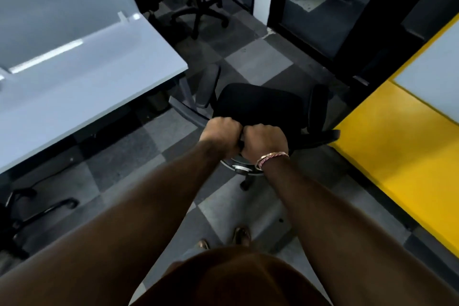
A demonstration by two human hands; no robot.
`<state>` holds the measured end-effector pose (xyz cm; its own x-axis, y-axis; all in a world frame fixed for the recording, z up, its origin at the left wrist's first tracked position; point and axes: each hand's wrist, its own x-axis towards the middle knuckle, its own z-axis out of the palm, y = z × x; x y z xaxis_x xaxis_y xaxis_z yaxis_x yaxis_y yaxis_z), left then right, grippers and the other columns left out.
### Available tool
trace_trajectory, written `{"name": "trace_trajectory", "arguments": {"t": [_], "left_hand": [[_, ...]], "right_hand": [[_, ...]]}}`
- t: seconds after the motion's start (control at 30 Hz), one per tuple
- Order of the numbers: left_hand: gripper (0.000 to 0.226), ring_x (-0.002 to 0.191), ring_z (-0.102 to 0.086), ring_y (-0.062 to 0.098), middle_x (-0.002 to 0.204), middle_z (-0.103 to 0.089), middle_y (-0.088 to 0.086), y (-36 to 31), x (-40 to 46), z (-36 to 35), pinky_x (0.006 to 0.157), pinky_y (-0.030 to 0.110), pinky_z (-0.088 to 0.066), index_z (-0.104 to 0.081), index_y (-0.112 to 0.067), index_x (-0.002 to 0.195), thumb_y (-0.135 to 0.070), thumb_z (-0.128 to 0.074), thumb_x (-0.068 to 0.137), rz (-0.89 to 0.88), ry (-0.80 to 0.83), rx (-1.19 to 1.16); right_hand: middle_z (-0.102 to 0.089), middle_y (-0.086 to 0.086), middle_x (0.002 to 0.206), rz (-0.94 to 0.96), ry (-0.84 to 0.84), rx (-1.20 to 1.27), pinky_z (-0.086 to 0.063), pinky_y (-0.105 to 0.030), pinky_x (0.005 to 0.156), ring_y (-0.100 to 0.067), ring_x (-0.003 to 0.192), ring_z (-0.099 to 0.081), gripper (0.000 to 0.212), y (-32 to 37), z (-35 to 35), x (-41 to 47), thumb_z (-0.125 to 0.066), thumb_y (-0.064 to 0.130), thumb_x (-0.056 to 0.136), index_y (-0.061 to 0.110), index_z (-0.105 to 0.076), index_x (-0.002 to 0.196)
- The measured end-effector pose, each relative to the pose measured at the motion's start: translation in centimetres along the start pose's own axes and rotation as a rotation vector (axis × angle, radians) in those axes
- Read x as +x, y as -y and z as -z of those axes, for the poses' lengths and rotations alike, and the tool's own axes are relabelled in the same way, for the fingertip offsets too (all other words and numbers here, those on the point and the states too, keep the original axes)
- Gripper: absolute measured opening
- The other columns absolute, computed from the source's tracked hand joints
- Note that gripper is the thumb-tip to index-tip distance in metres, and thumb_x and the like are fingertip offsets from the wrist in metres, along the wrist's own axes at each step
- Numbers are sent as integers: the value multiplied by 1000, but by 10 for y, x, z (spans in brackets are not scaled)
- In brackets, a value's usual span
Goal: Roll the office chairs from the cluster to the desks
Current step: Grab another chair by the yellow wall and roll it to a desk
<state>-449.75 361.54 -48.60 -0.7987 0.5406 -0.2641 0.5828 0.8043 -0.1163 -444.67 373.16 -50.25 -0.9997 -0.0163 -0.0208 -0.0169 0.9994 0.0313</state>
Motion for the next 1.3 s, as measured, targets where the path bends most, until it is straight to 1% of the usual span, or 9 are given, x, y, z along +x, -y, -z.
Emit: {"name": "trace_trajectory", "arguments": {"t": [0.13, 0.3, 0.37, 0.53, 0.7, 0.83, 0.93, 1.07, 1.3], "left_hand": [[20, 88, -67, 21, 95, -70, -1, -13, -40, -5, 68, 34, -46, -70, -27, 99, -44, -62, 94, 80, -25, -60], [24, 67, -52, 15, 69, -48, -7, -24, -96, -19, 65, 32, -47, -52, -27, 79, -45, -57, 94, 155, -17, -61], [23, 62, -50, 14, 66, -47, -7, -27, -118, -25, 63, 32, -45, -55, -27, 79, -45, -56, 94, 169, -13, -52], [22, 66, -55, 16, 67, -50, -6, -25, -180, -41, 64, 32, -49, -60, -27, 83, -48, -57, 91, 256, -3, -68], [22, 63, -57, 16, 68, -57, -7, -28, -246, -59, 64, 32, -54, -62, -28, 79, -49, -57, 82, 265, 50, -31], [23, 72, -63, 16, 81, -65, -9, -36, -283, -72, 68, 34, -57, -62, -32, 89, -53, -57, 81, 304, 61, -72], [27, 80, -65, 16, 90, -66, -9, -48, -291, -75, 74, 36, -59, -63, -31, 97, -53, -59, 81, 348, 71, -97], [33, 84, -65, 17, 94, -65, -8, -69, -282, -75, 75, 37, -60, -64, -31, 102, -56, -59, 81, 409, 67, -135], [38, 73, -63, 16, 82, -64, -10, -116, -260, -66, 63, 31, -50, -65, -31, 90, -67, -58, 80, 535, -8, -188]], "right_hand": [[-71, -3, 83, 81, -22, -43, -44, -34, 62, -31, 78, -69, 20, 4, 0, -25, -64, 38, 75, 23, -68, 88], [-71, -1, 84, 208, -19, -89, -39, -32, 61, -31, 78, -68, 21, 21, 1, -60, -63, 36, 70, 24, -67, 86], [-70, -1, 81, 244, -25, -88, -38, -31, 59, -31, 75, -68, 19, 31, -1, -78, -62, 35, 70, 23, -67, 84], [-70, -1, 81, 310, -30, -65, -37, -32, 60, -30, 76, -67, 16, 73, 3, -121, -62, 33, 72, 24, -66, 84], [-71, -1, 81, 403, -25, -63, -38, -32, 59, -29, 75, -69, 18, 109, 1, -179, -61, 36, 73, 23, -67, 84], [-71, 0, 81, 476, -55, -52, -43, -32, 59, -27, 74, -69, 18, 121, -4, -210, -62, 37, 72, 24, -67, 84], [-71, 1, 82, 534, -59, -45, -46, -33, 62, -26, 76, -69, 19, 116, -5, -219, -61, 37, 73, 25, -66, 86], [-70, 2, 81, 604, -57, -53, -44, -32, 60, -25, 75, -69, 18, 93, -3, -217, -61, 39, 74, 25, -66, 85], [-69, 3, 78, 743, -66, -74, -40, -31, 58, -24, 73, -68, 22, 41, -5, -198, -62, 44, 74, 26, -67, 85]]}}
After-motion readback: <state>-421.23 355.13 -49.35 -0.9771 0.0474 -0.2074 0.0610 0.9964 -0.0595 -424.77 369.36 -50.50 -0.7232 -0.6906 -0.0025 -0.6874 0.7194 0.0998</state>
